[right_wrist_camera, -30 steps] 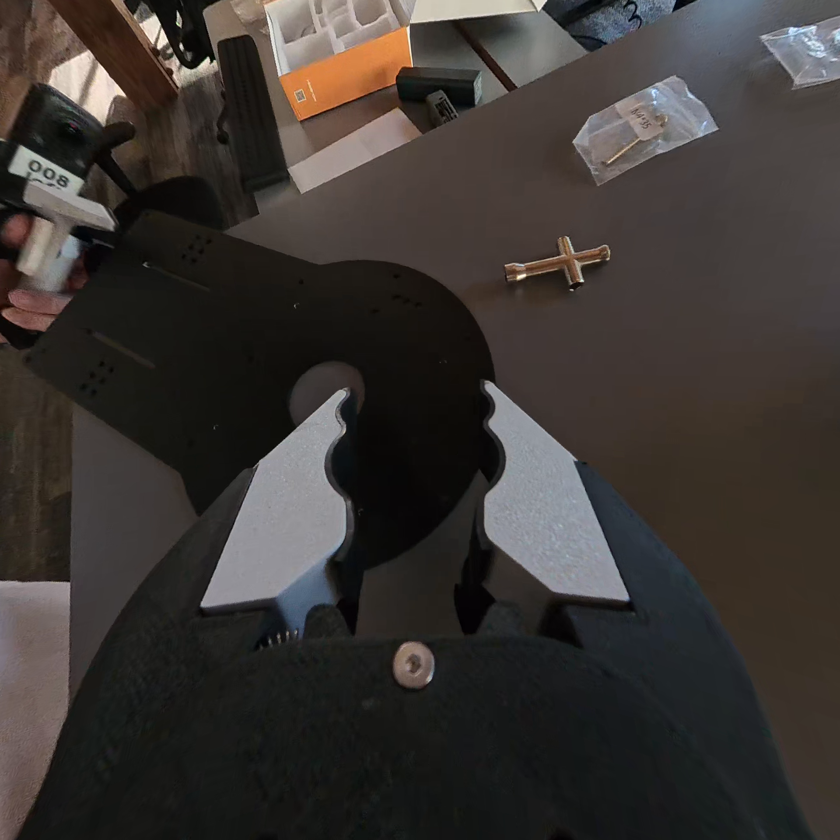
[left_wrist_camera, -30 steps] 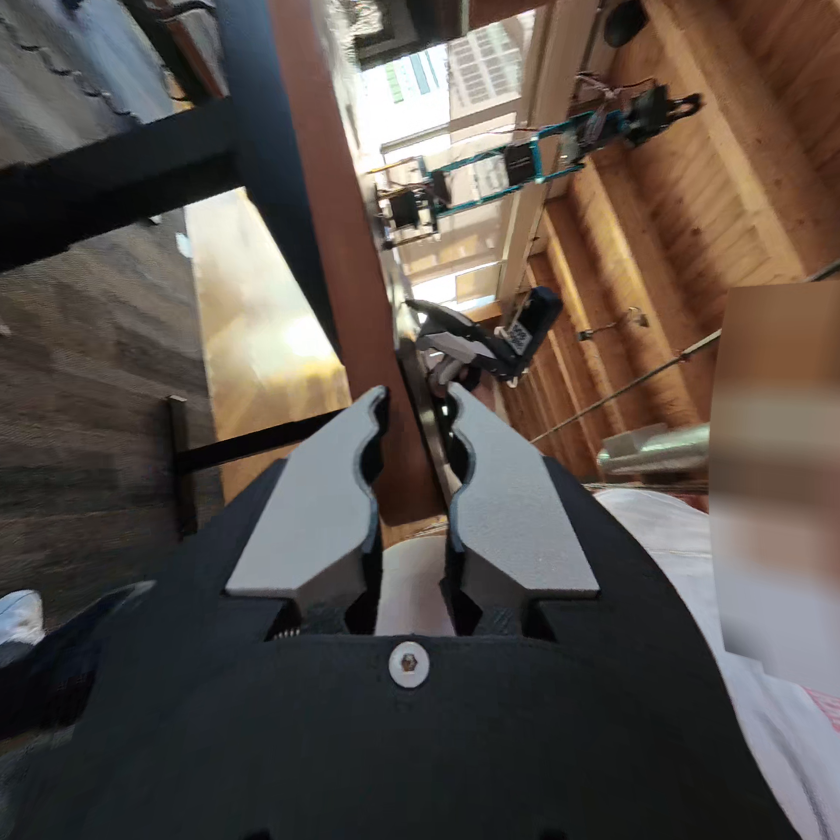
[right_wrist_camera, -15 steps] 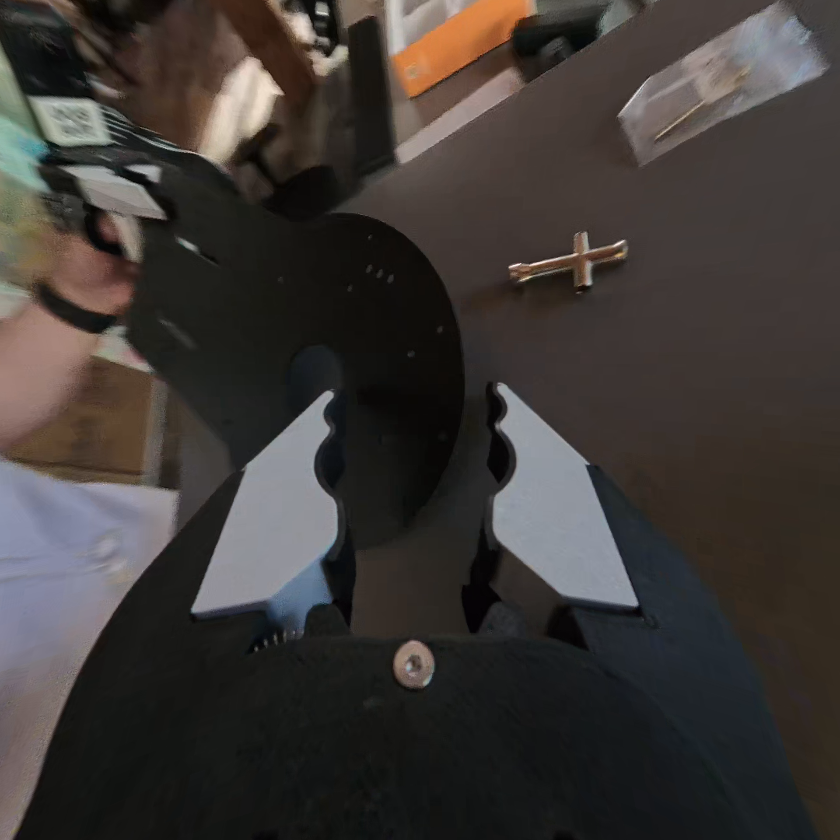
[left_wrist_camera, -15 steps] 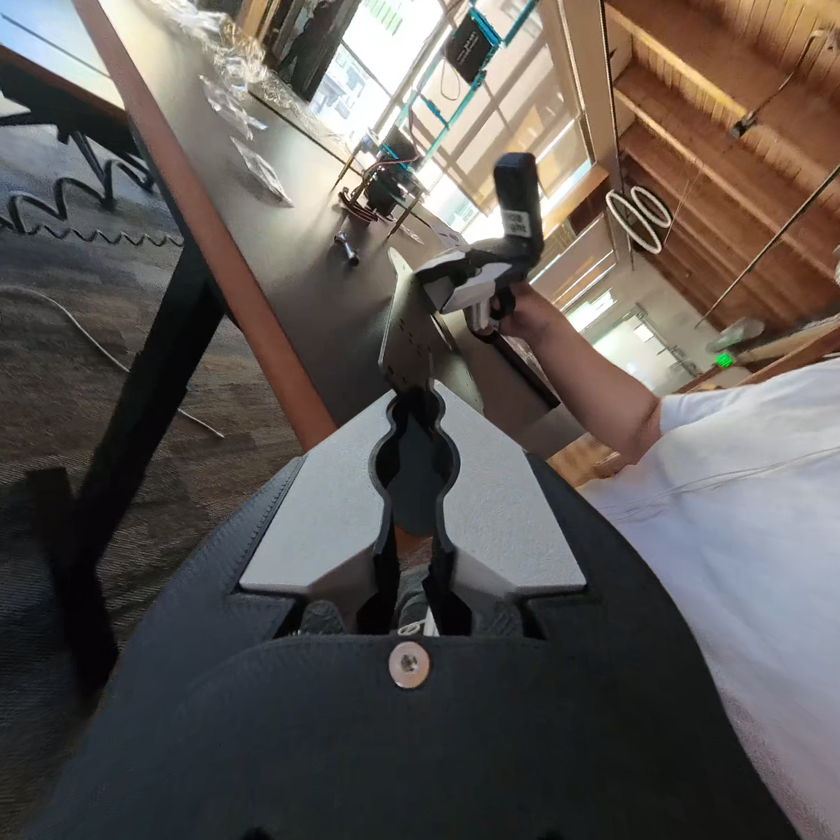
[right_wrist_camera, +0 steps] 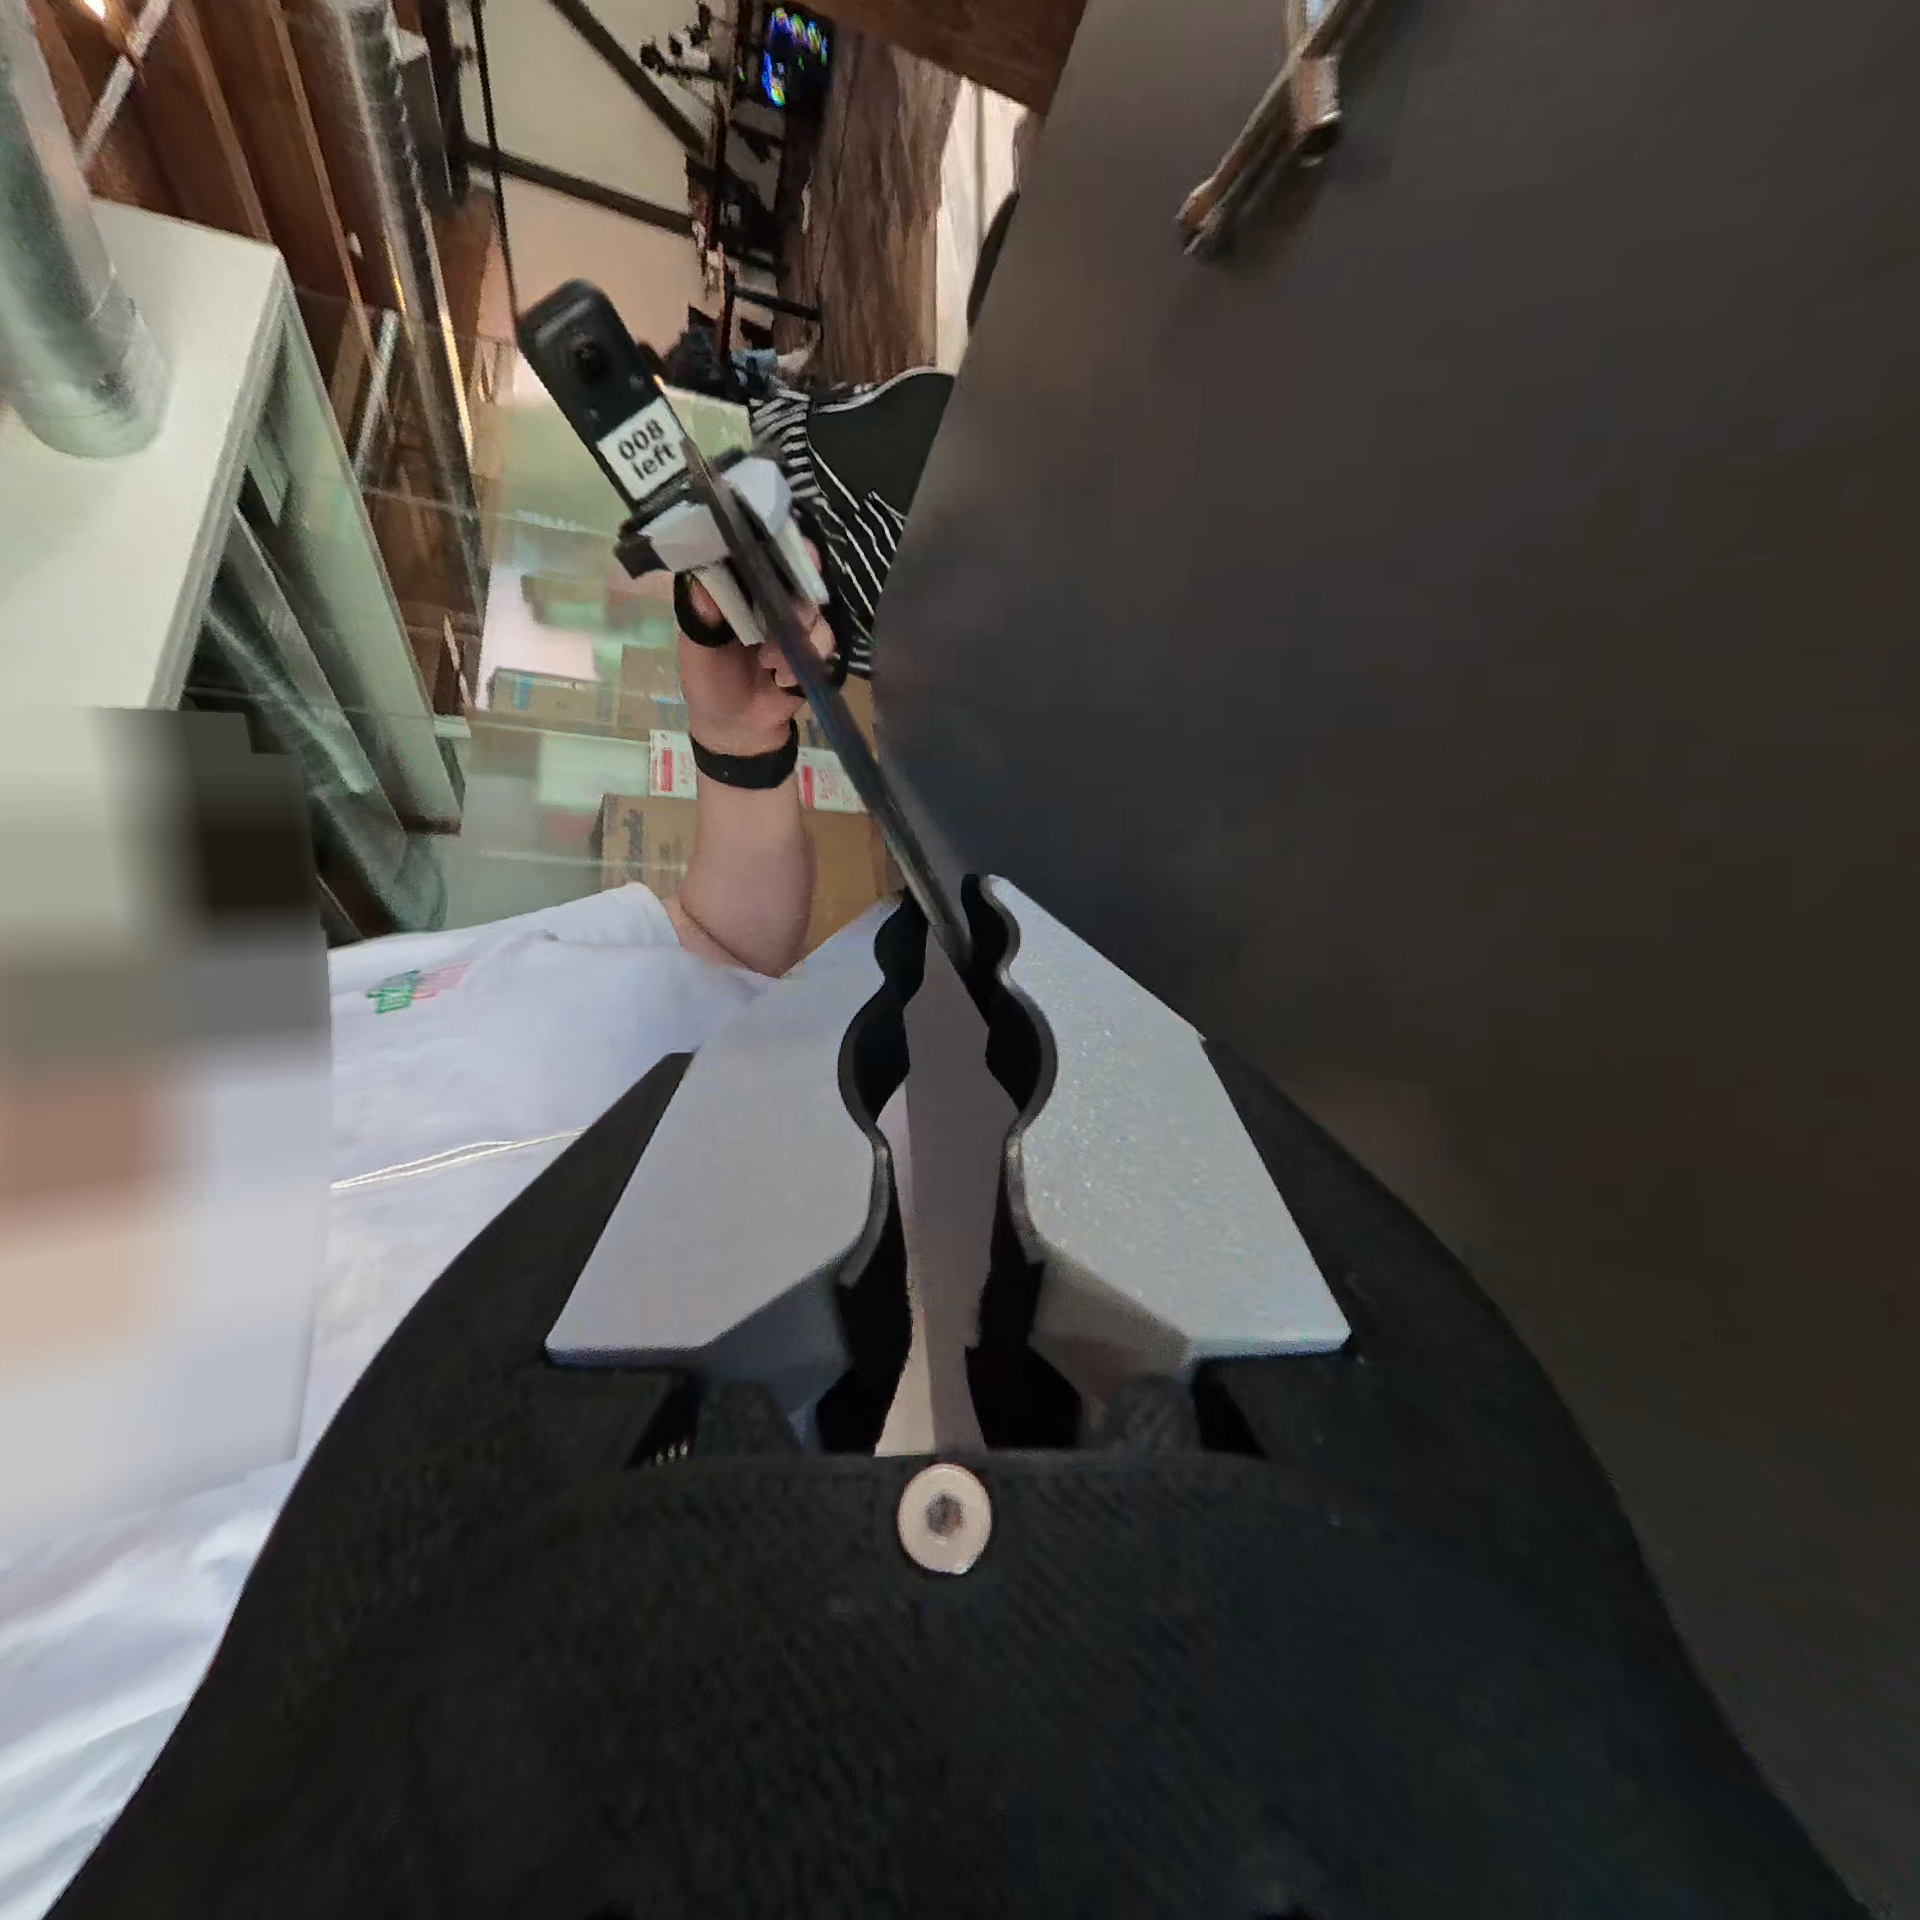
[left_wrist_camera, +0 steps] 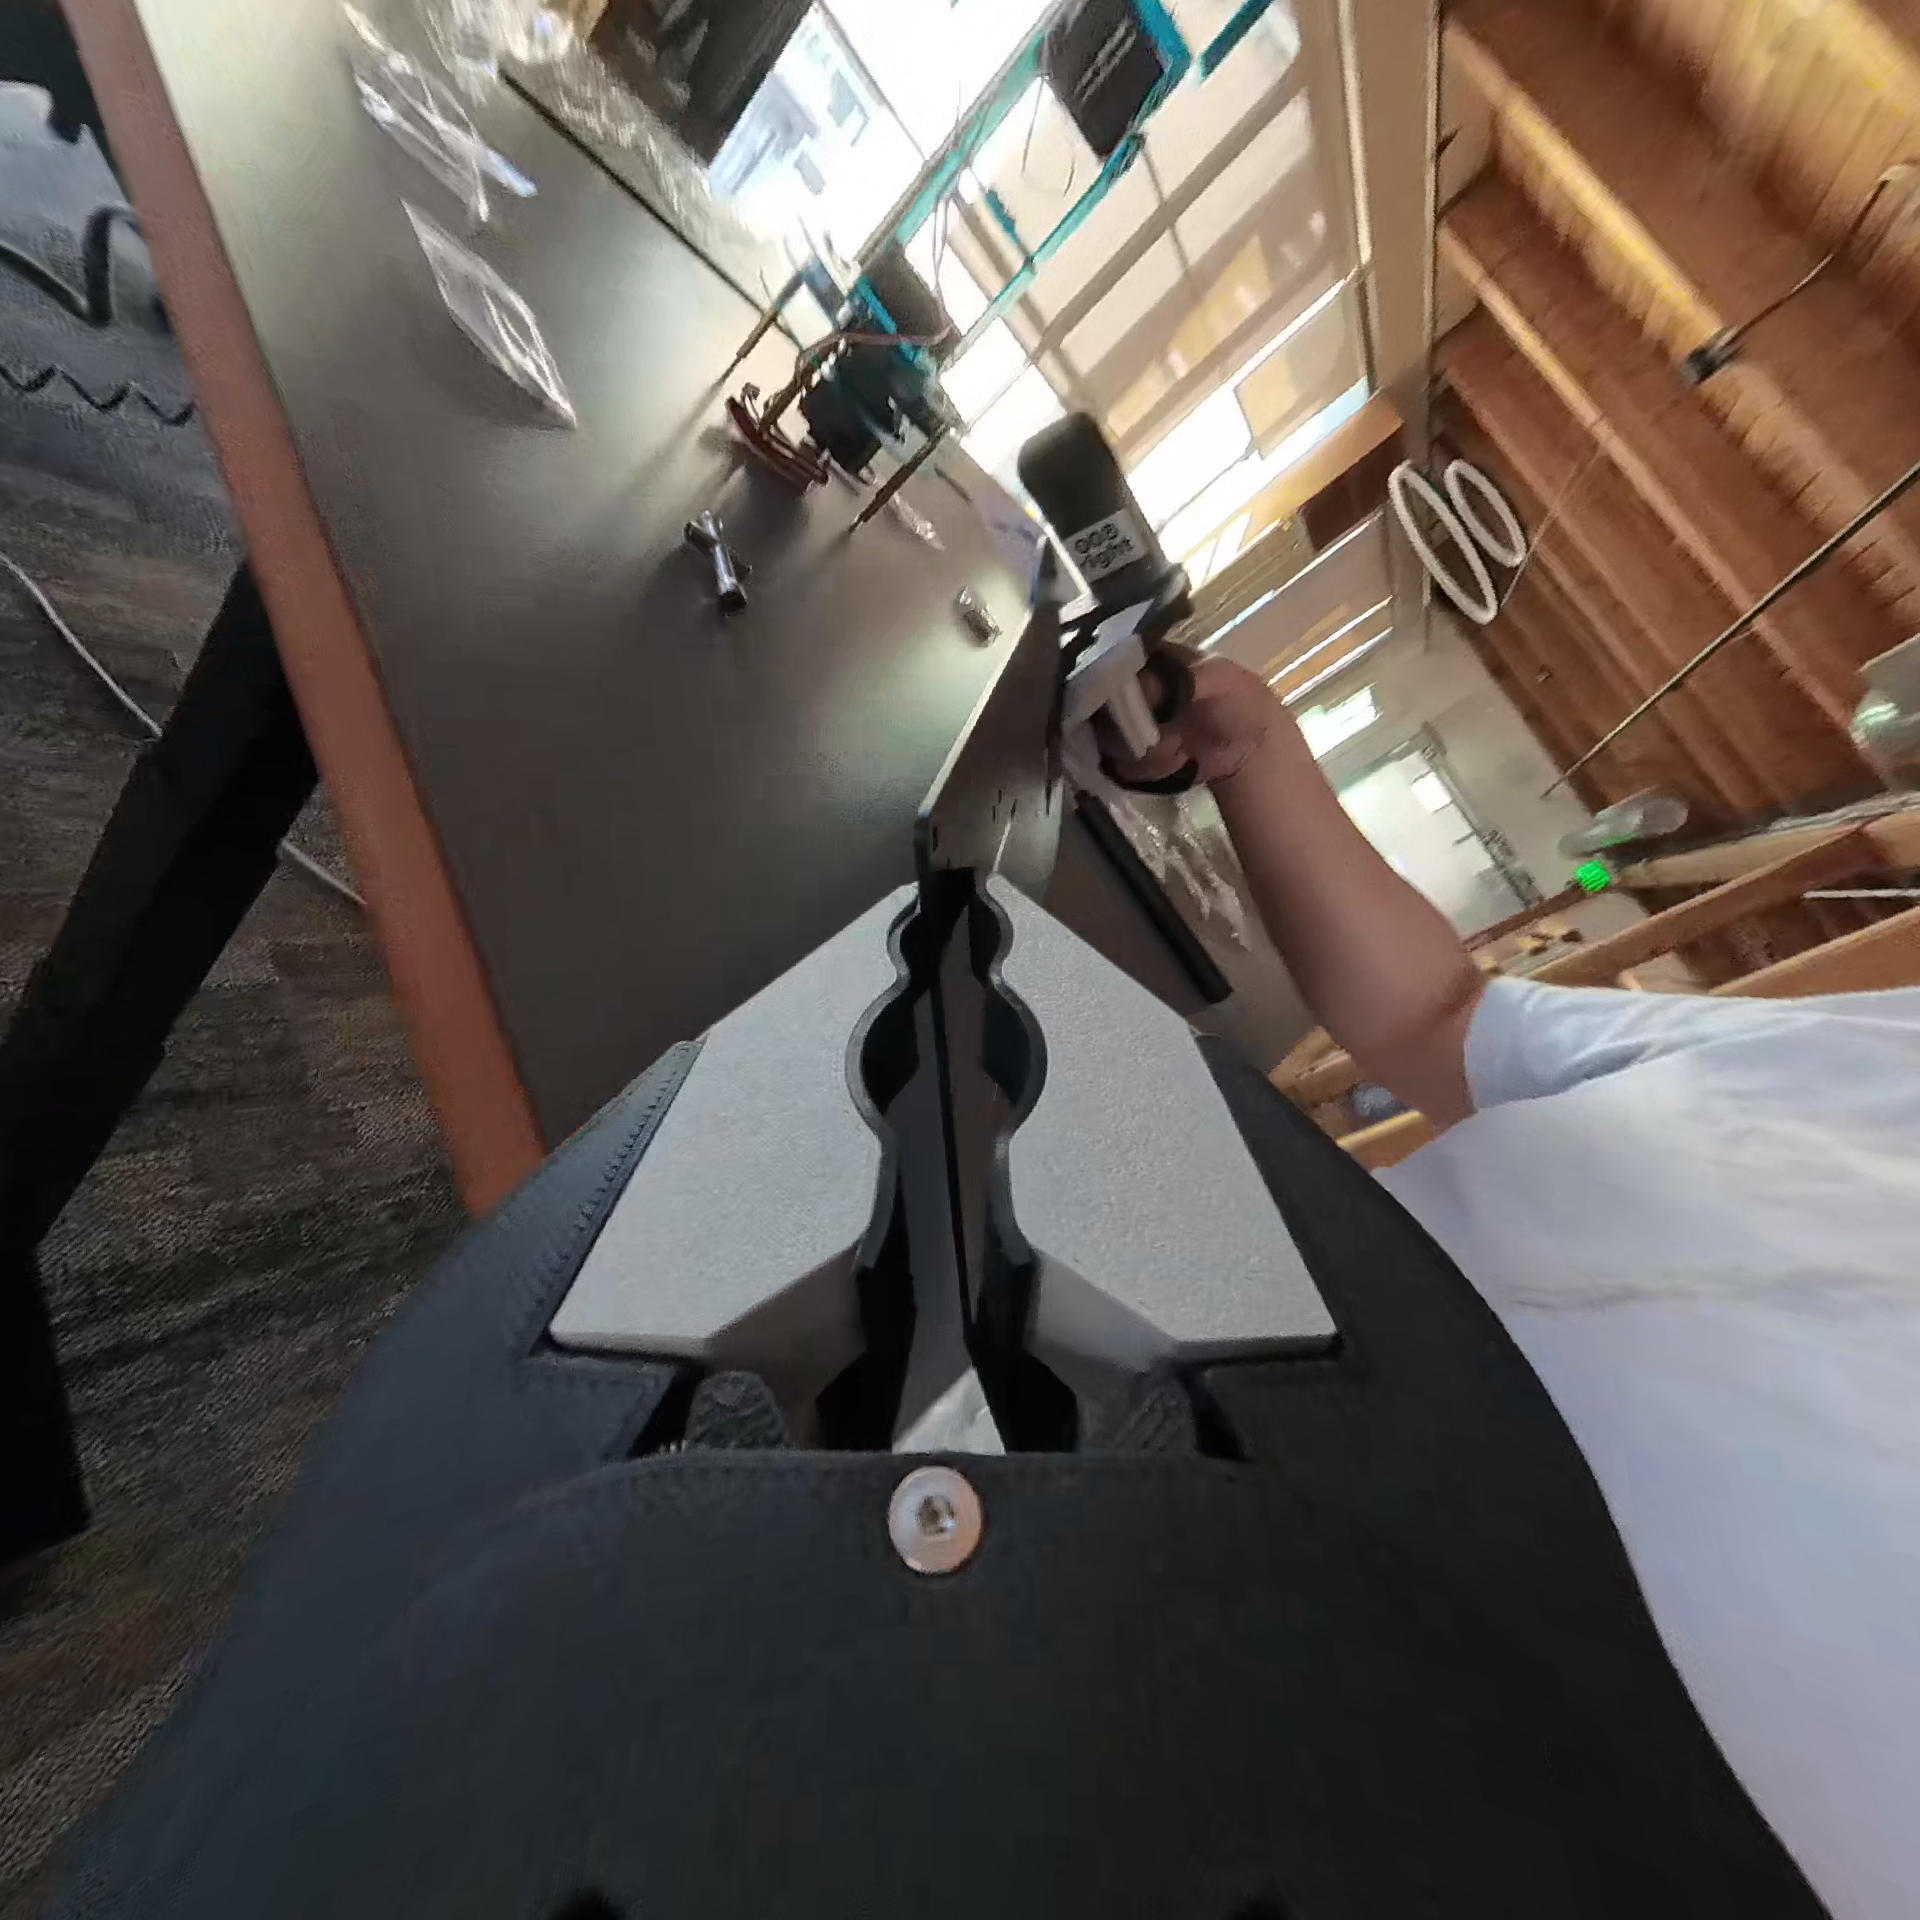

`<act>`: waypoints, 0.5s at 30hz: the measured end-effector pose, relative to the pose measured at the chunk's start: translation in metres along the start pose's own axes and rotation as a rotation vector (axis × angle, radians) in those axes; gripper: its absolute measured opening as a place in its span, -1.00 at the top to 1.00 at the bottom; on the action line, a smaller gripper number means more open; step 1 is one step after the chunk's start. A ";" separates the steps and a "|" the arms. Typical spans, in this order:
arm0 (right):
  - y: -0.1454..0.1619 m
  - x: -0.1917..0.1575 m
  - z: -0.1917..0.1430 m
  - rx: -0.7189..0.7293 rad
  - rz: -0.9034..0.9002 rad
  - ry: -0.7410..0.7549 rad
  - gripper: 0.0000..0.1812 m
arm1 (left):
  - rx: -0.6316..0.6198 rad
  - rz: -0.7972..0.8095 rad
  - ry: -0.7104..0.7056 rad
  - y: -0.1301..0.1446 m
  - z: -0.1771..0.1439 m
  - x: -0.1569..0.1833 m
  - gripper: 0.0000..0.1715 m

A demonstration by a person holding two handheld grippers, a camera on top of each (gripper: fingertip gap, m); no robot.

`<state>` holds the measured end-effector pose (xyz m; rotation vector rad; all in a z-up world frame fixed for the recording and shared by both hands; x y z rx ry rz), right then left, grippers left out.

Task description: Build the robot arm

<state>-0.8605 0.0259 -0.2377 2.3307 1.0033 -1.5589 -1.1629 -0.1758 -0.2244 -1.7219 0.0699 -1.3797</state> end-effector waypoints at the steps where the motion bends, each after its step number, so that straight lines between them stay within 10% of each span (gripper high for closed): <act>1: 0.002 0.004 -0.011 0.016 0.011 -0.015 0.94 | -0.024 -0.003 -0.009 0.000 0.012 -0.002 0.95; 15: 0.014 0.028 -0.049 -0.073 0.020 -0.094 0.99 | -0.173 -0.154 -0.205 0.012 0.067 -0.024 0.73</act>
Point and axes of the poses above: each gripper's, where its closed fingertips meet, z out along the fingers, y out of its underside, x = y × z across the jaws, the point moved 8 cm from there along -z, back along the fingers, and after that the axes turned 10 degrees about y, right-handed, at the moved point
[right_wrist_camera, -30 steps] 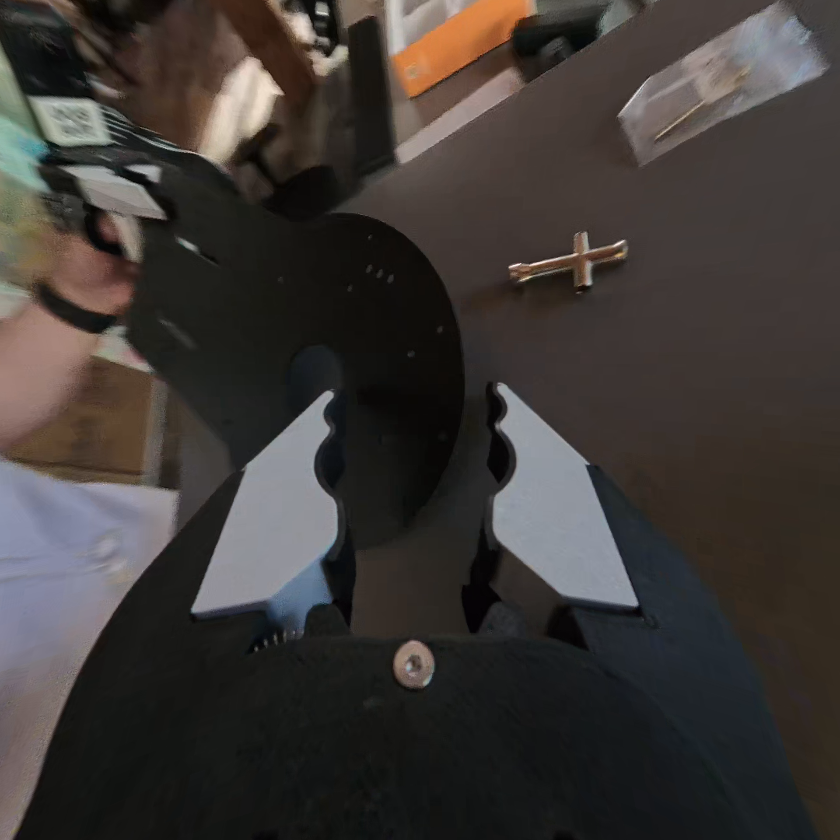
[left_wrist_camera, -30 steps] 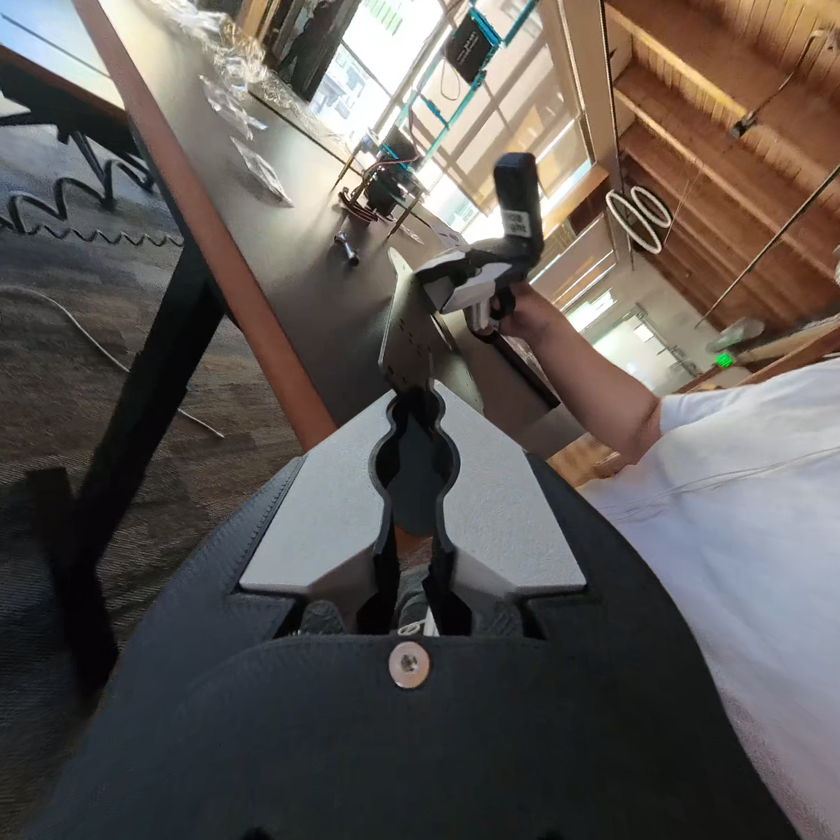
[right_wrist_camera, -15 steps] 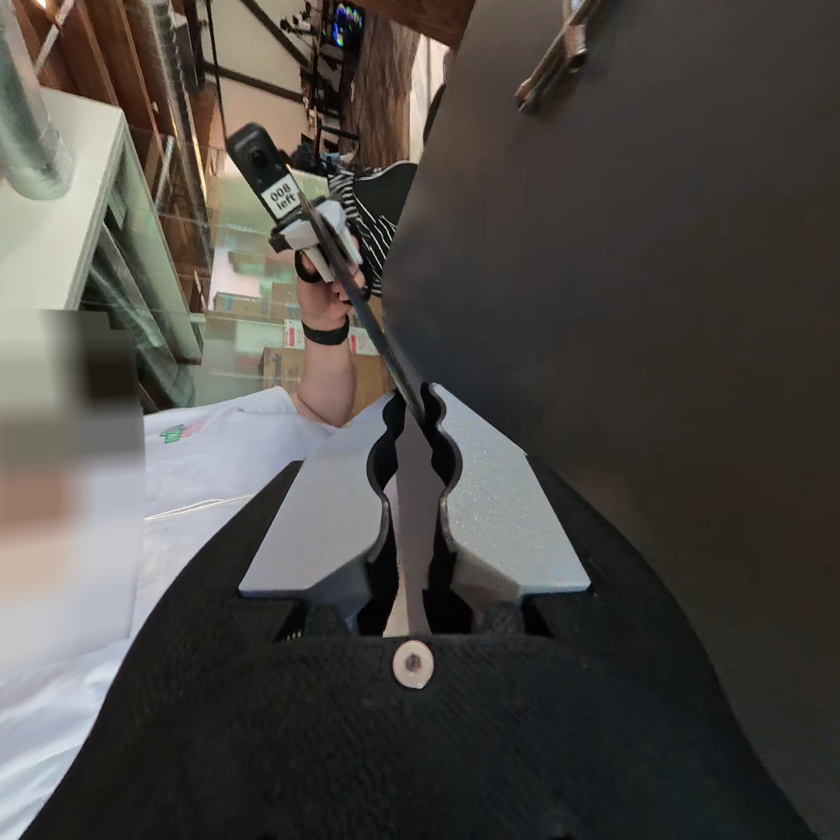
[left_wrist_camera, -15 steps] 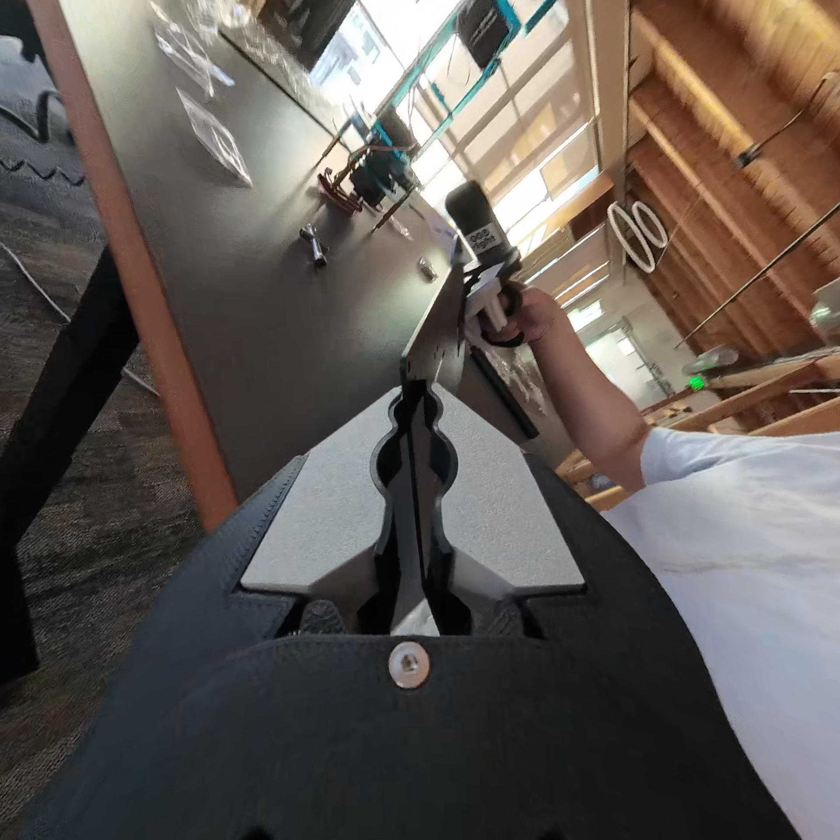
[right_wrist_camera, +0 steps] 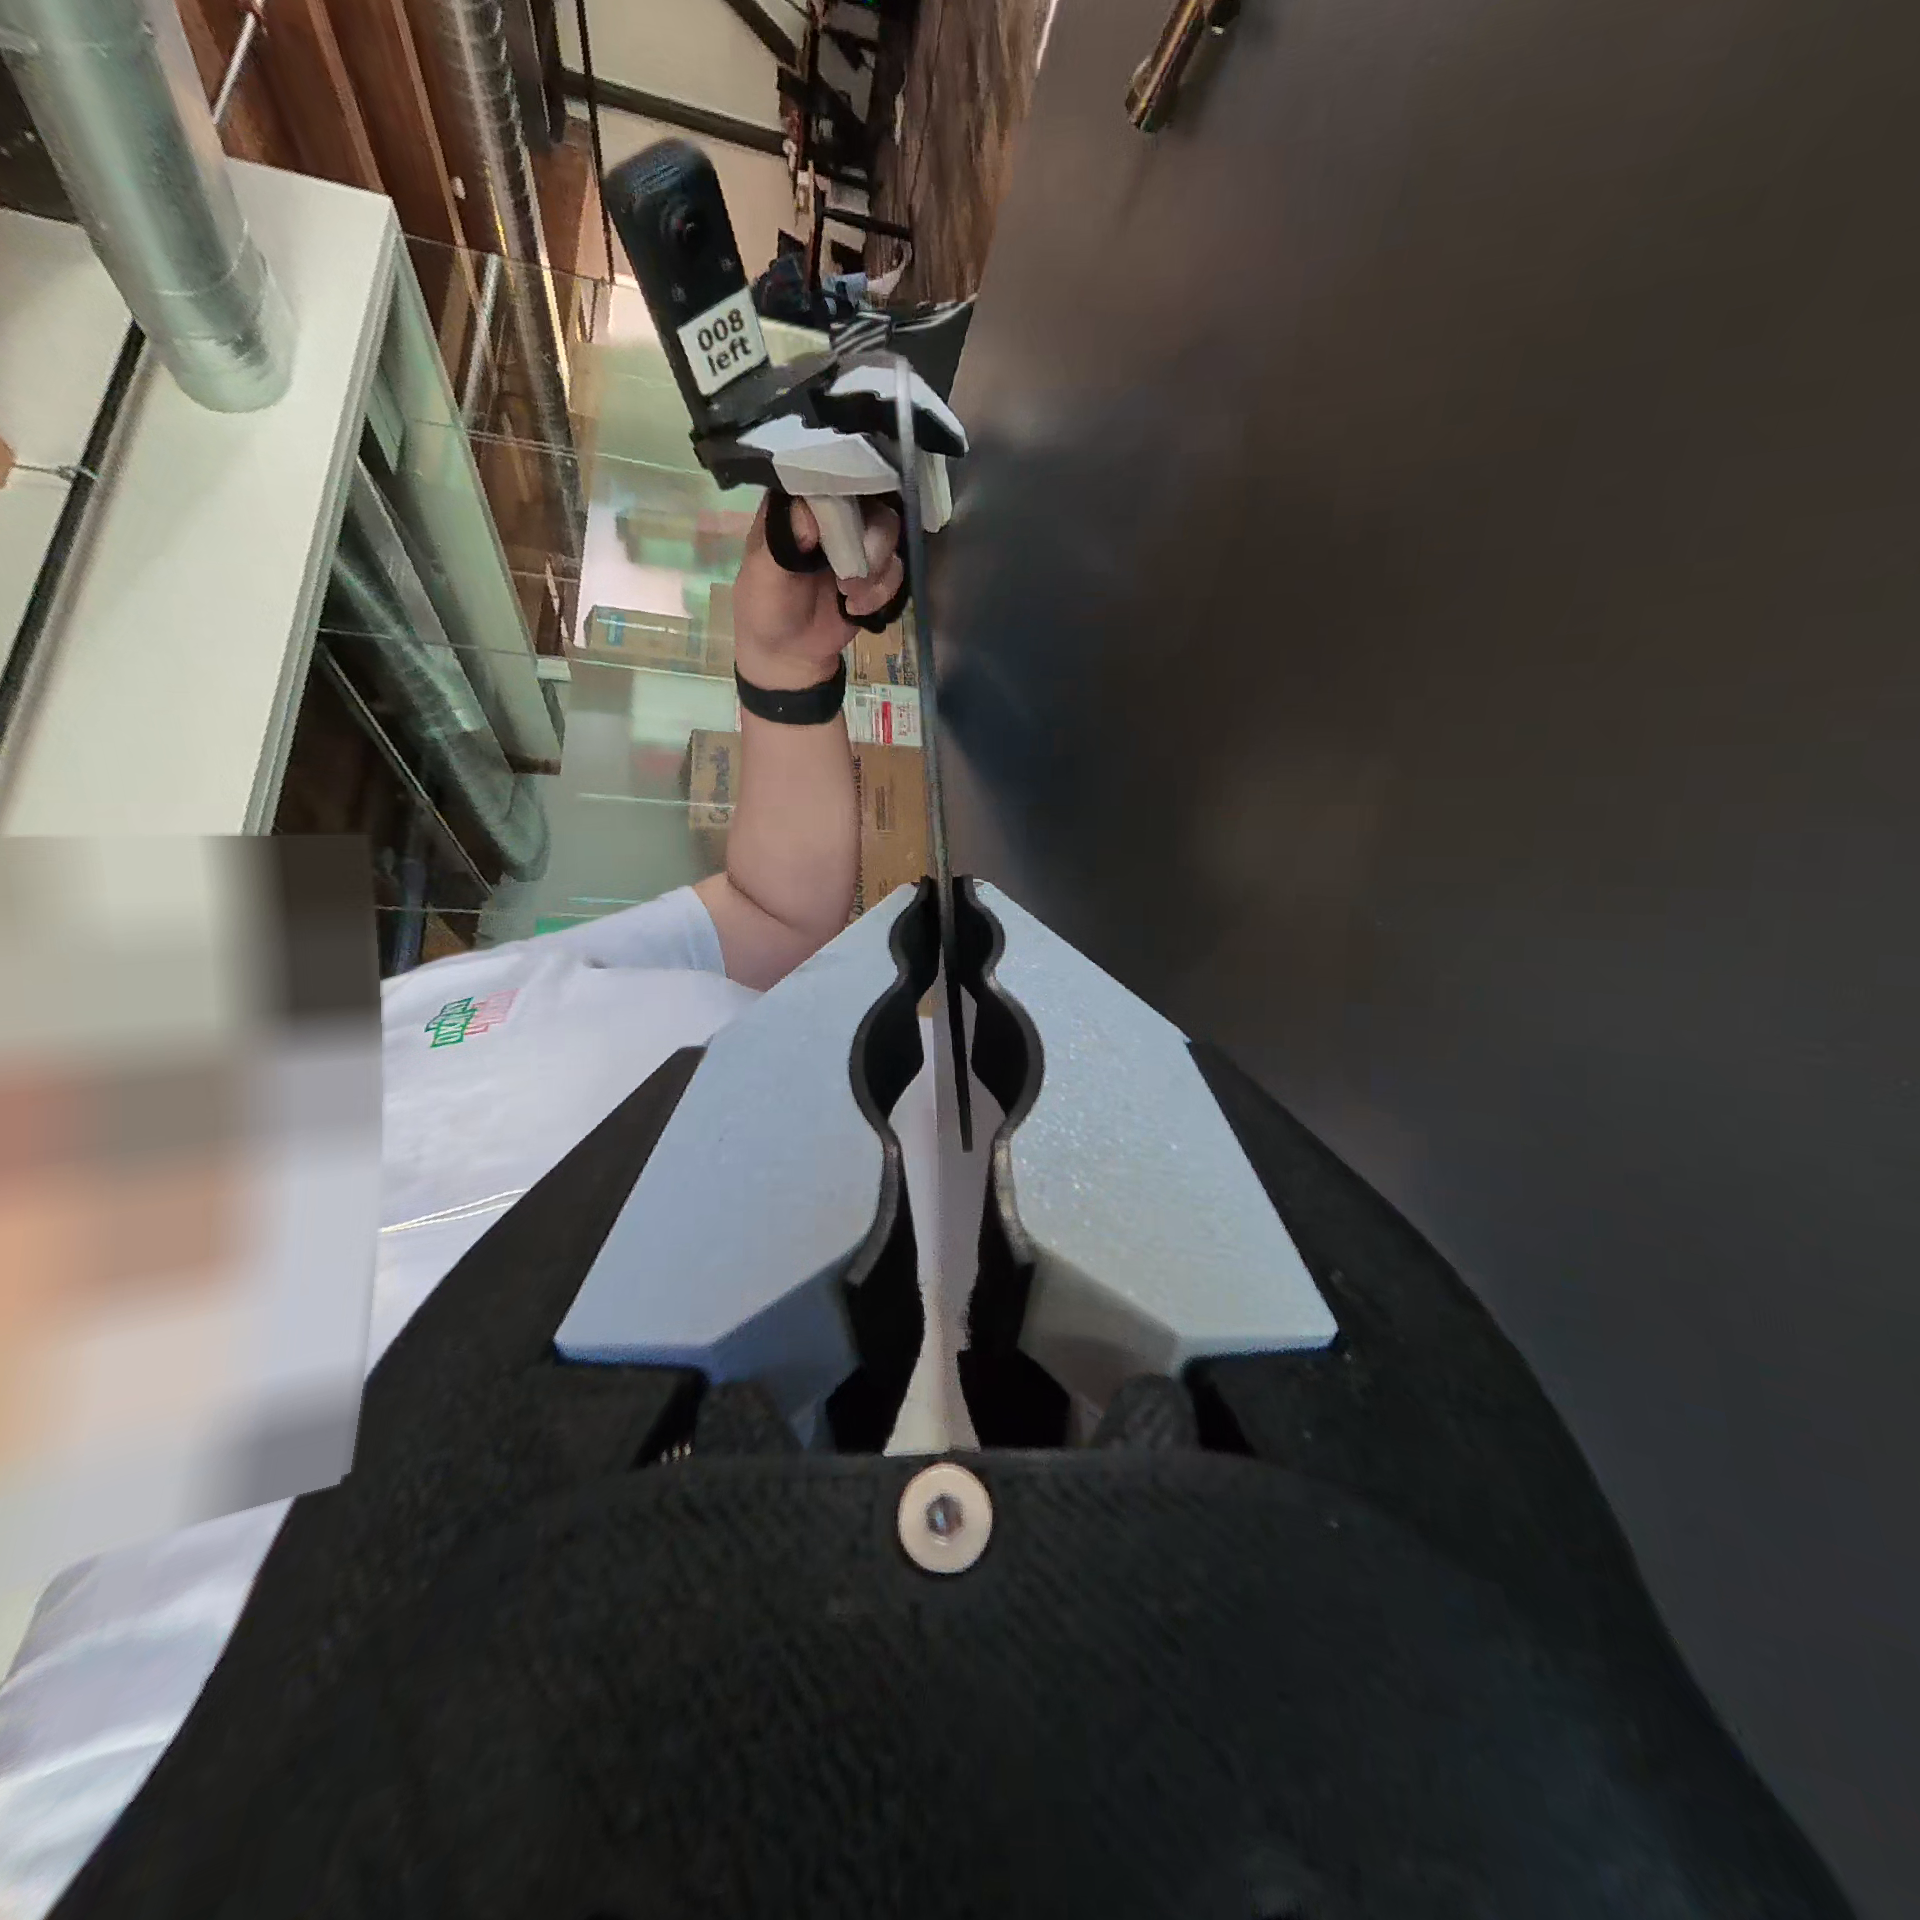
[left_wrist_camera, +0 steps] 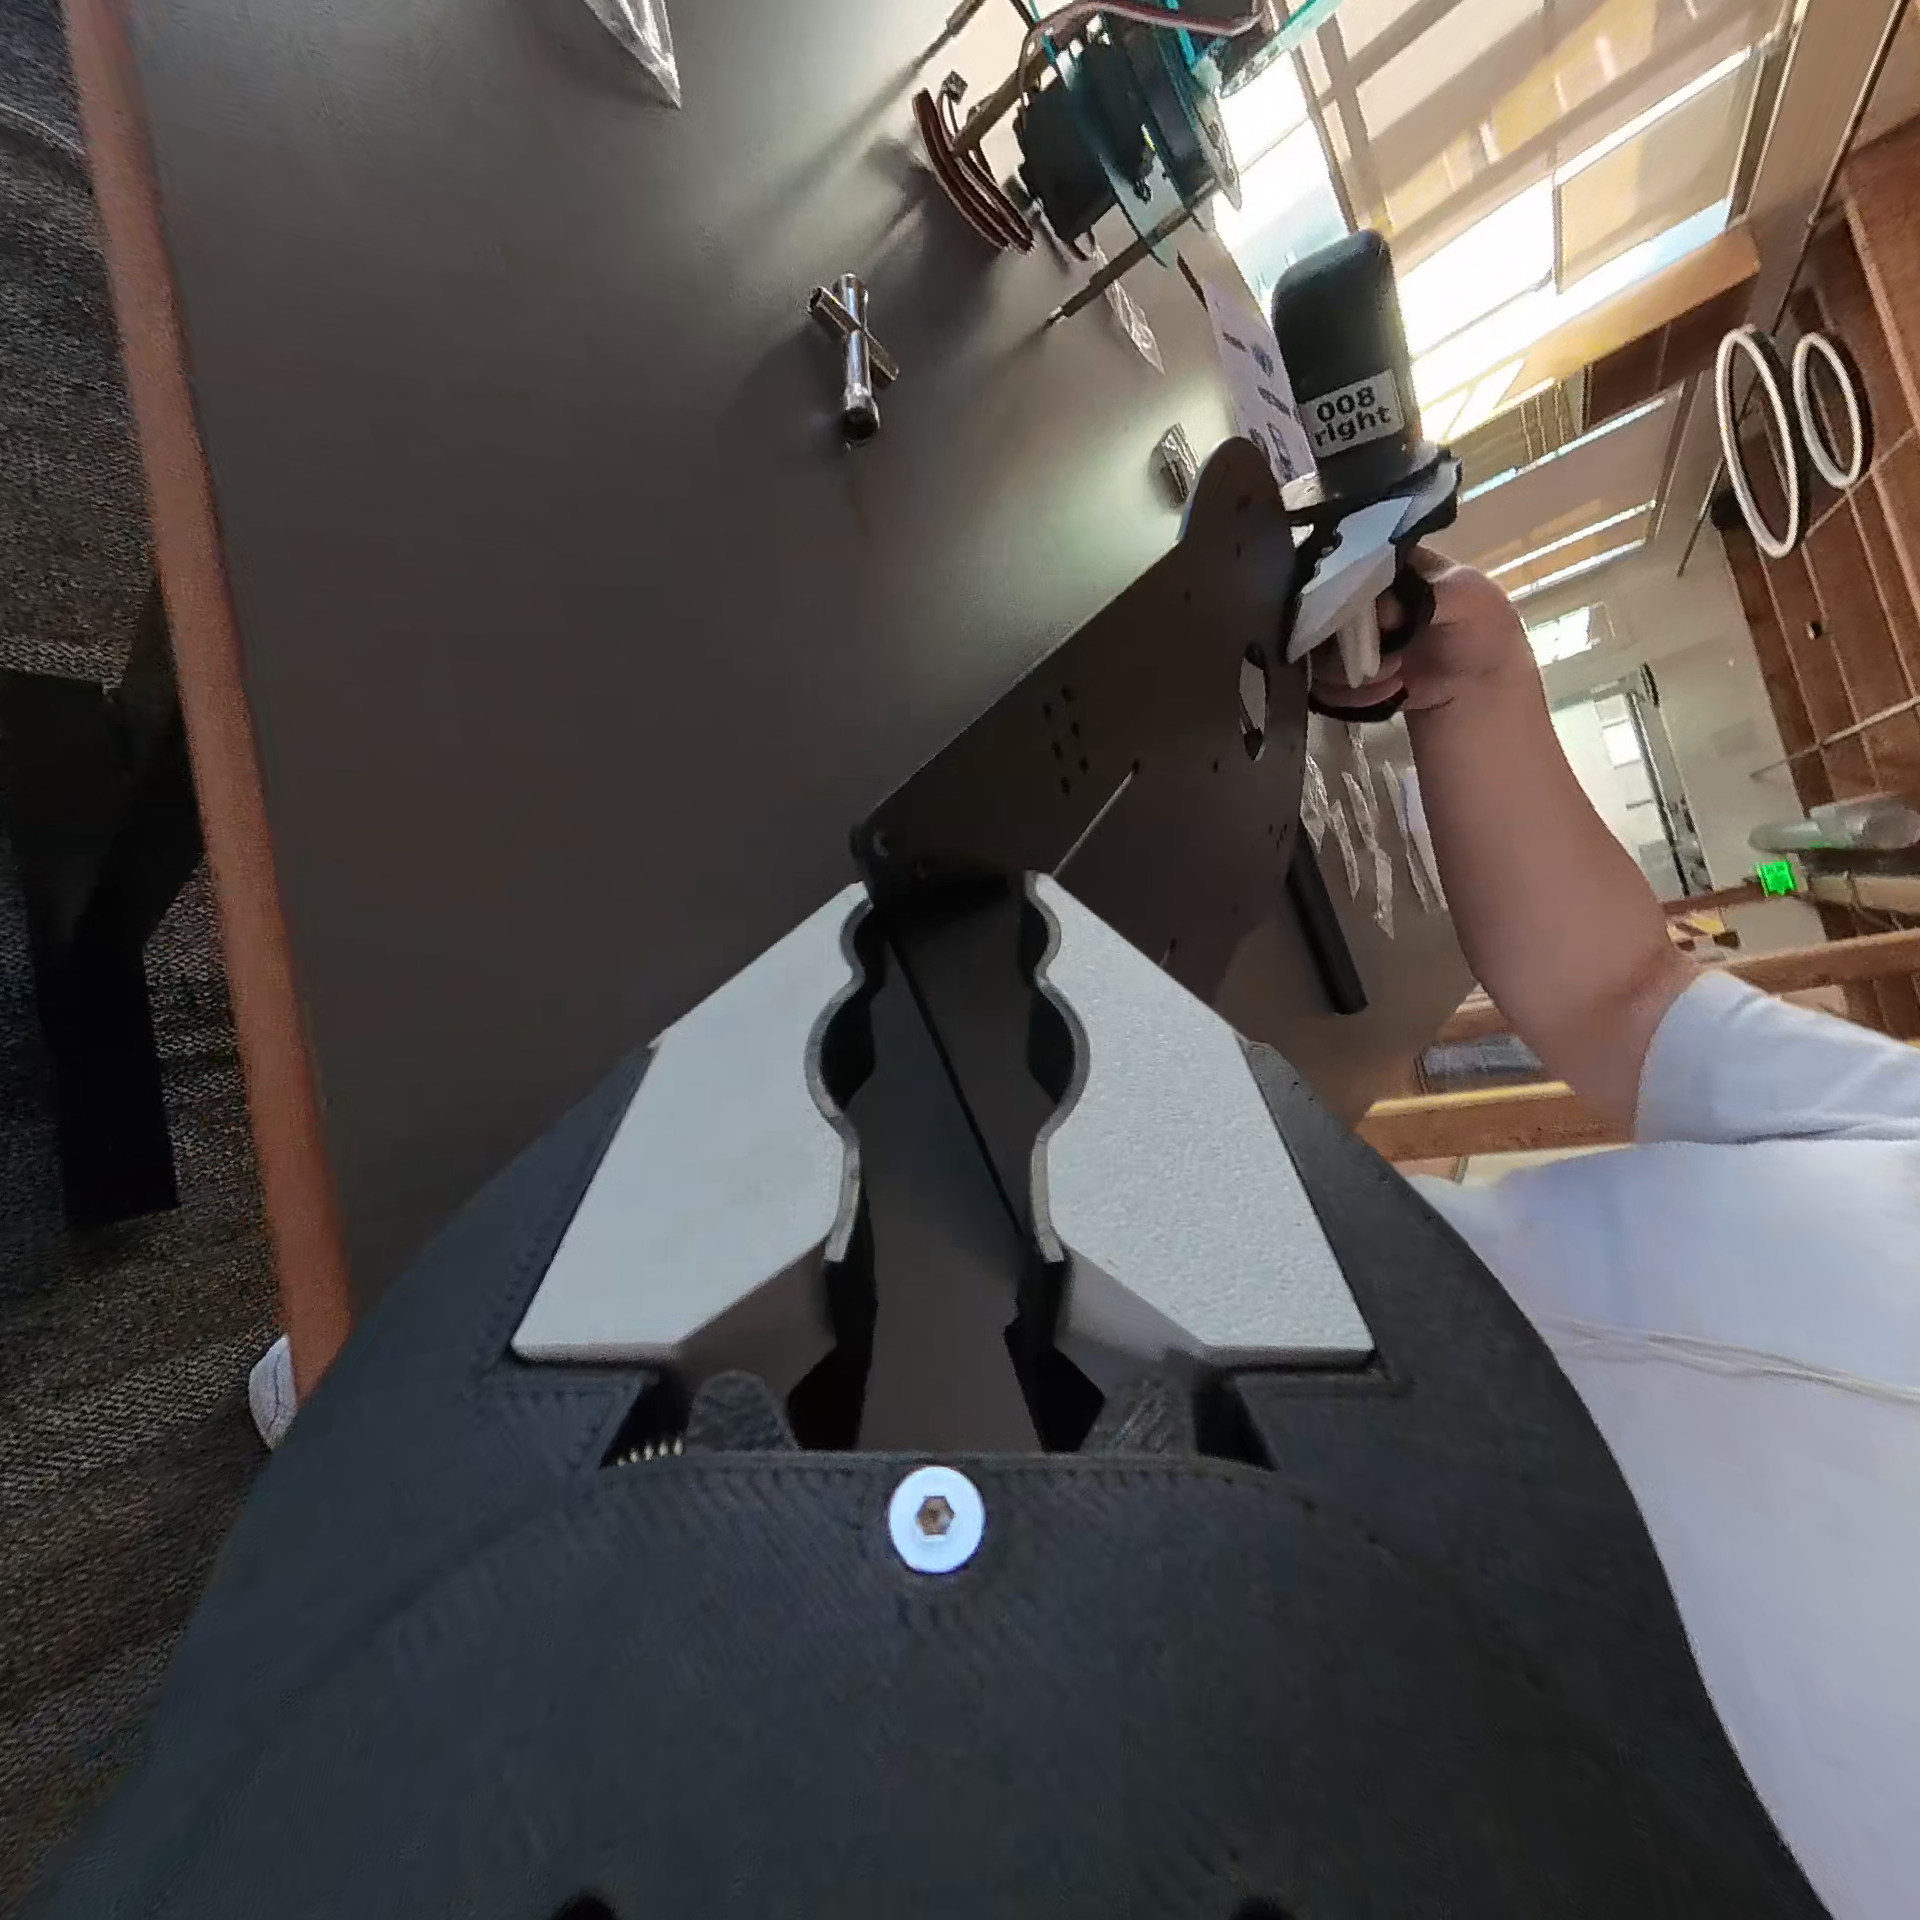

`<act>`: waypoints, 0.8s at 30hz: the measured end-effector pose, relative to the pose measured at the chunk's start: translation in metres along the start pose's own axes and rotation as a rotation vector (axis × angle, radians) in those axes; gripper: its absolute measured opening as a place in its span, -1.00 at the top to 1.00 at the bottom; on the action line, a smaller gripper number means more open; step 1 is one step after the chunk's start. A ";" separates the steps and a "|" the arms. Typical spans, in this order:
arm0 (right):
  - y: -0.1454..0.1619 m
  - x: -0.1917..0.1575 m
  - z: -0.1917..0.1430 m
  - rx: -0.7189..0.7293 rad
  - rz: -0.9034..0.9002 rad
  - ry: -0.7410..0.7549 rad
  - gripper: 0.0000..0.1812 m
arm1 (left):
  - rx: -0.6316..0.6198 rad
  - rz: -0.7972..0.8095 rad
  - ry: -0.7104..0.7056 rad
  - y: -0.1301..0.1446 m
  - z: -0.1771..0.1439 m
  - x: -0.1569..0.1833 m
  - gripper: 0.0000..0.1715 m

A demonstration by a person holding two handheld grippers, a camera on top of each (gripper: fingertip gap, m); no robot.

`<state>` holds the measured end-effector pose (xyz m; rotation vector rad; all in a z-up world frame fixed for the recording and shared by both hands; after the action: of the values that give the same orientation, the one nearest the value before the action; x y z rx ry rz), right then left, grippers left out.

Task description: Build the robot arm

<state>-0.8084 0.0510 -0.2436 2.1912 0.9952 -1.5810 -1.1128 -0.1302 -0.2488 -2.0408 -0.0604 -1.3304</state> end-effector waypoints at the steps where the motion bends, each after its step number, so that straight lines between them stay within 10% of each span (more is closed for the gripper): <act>1: 0.000 0.000 0.001 -0.008 -0.006 0.003 0.99 | 0.014 -0.004 -0.007 0.001 -0.002 0.001 0.66; 12: -0.002 0.004 -0.003 -0.029 0.020 0.033 0.98 | 0.213 0.224 -0.256 0.009 -0.039 0.034 0.22; 24: 0.005 0.015 0.007 -0.008 0.075 0.253 0.84 | -0.256 0.865 -0.530 0.082 0.048 0.069 0.13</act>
<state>-0.8079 0.0491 -0.2610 2.4358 0.9701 -1.2883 -1.0102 -0.1878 -0.2458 -2.1727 0.7053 -0.2650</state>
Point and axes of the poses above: each gripper's, where its closed fingertips meet, z out along the fingers, y out of its underside, x = y × z across the jaws, the point moved 8 cm from there along -z, back along the fingers, and after that the axes turned 10 degrees about y, right-handed, at the moved point
